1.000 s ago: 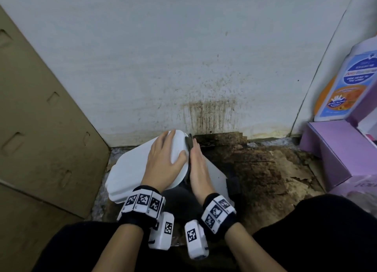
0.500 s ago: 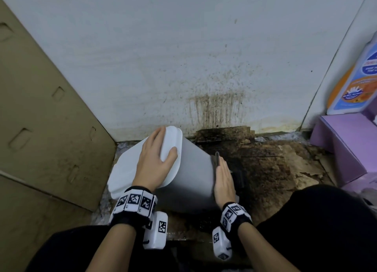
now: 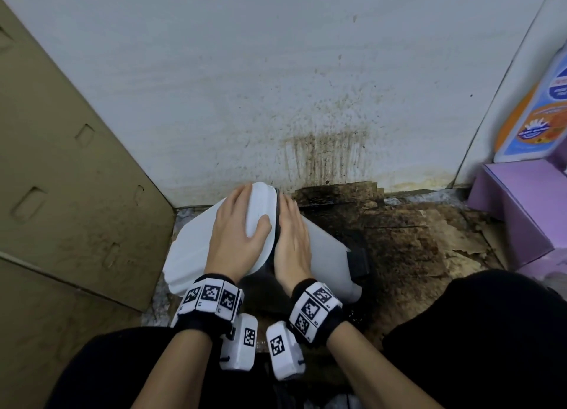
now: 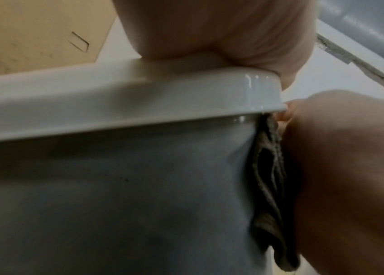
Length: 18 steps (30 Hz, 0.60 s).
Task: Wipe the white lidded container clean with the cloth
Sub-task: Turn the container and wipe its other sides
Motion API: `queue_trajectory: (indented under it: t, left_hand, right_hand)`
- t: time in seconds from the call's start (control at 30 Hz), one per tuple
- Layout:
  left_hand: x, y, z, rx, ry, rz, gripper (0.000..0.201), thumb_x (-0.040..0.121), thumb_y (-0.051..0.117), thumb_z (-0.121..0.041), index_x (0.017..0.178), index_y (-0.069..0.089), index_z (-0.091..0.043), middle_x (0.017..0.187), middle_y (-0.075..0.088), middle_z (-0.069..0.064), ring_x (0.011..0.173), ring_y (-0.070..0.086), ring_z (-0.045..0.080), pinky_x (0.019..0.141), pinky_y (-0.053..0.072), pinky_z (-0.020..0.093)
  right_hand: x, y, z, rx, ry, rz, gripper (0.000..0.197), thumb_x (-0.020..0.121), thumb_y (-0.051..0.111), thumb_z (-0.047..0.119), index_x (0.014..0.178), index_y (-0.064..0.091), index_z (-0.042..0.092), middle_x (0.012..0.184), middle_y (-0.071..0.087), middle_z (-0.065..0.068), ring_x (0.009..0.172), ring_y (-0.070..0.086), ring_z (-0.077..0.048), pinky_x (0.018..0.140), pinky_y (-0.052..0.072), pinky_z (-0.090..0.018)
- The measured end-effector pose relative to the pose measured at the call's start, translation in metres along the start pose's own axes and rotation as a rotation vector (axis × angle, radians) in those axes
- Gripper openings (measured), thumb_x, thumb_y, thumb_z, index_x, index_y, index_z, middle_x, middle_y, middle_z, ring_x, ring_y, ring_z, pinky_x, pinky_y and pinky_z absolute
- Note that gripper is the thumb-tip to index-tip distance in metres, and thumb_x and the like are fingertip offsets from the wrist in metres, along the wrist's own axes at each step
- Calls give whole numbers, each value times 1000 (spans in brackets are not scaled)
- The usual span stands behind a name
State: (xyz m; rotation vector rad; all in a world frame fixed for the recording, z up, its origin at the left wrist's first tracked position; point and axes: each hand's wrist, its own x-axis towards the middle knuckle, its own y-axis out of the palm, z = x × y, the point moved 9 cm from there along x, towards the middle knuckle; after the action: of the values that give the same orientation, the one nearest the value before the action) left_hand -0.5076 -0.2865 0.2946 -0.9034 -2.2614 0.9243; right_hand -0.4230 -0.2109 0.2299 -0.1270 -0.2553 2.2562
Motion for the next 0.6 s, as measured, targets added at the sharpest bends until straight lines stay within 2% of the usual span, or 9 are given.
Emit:
queue_trajectory:
  t: [0.1, 0.2, 0.27, 0.33, 0.4, 0.47, 0.53, 0.6]
  left_hand:
    - [0, -2, 5, -7, -6, -2, 72, 90, 38, -51, 155, 28, -23, 161, 27, -7, 147, 23, 11, 121, 22, 37]
    - [1, -4, 8, -28, -14, 0, 74, 87, 36, -55, 155, 29, -26, 161, 27, -10, 148, 22, 10, 120, 21, 34]
    - [2, -8, 12, -49, -30, -12, 74, 87, 37, -55, 155, 29, -27, 161, 27, -12, 147, 21, 8, 119, 21, 33]
    - [1, -11, 15, -60, -49, -14, 72, 88, 40, -53, 155, 29, -29, 160, 26, -14, 147, 21, 6, 118, 20, 31]
    - [-1, -10, 12, -56, -38, -3, 71, 89, 41, -51, 155, 28, -29, 161, 25, -14, 147, 20, 6, 116, 18, 29]
    - [-3, -5, 4, -29, -5, 3, 69, 91, 42, -48, 155, 28, -27, 161, 25, -12, 147, 20, 8, 116, 18, 28]
    - [-3, -3, 1, -5, 4, -6, 67, 92, 43, -45, 155, 28, -25, 160, 26, -10, 146, 21, 9, 115, 19, 28]
    - [-1, -3, 0, 9, 4, -16, 67, 92, 43, -44, 154, 29, -24, 160, 27, -8, 146, 21, 10, 114, 18, 26]
  right_hand:
    - [-4, 0, 5, -77, -104, 25, 52, 109, 10, 41, 161, 8, 35, 167, 4, 20, 151, -3, 8, 124, 0, -24]
    - [-3, -13, -20, -113, -165, -8, 52, 109, 13, 41, 160, 17, 32, 167, 15, 19, 151, 6, 8, 124, 7, -23]
    - [2, -27, -56, -128, -81, -41, 57, 105, 10, 48, 159, 21, 34, 166, 20, 17, 152, 12, 3, 126, 10, -28]
    - [5, -46, -96, -123, 70, -87, 63, 101, 8, 52, 158, 25, 32, 164, 26, 13, 152, 19, -3, 126, 14, -34]
    - [3, -63, -127, -119, 206, -131, 59, 103, 13, 43, 157, 31, 29, 163, 30, 9, 150, 24, -8, 125, 15, -36]
    - [1, -70, -138, -113, 274, -164, 57, 102, 17, 35, 155, 34, 27, 162, 33, 7, 149, 26, -11, 125, 15, -38]
    - [0, -71, -135, -93, 293, -186, 60, 98, 17, 36, 155, 36, 26, 162, 34, 7, 149, 26, -12, 125, 14, -38]
    - [1, -67, -125, -80, 287, -195, 58, 101, 17, 35, 156, 33, 25, 163, 31, 8, 151, 24, -11, 125, 13, -36]
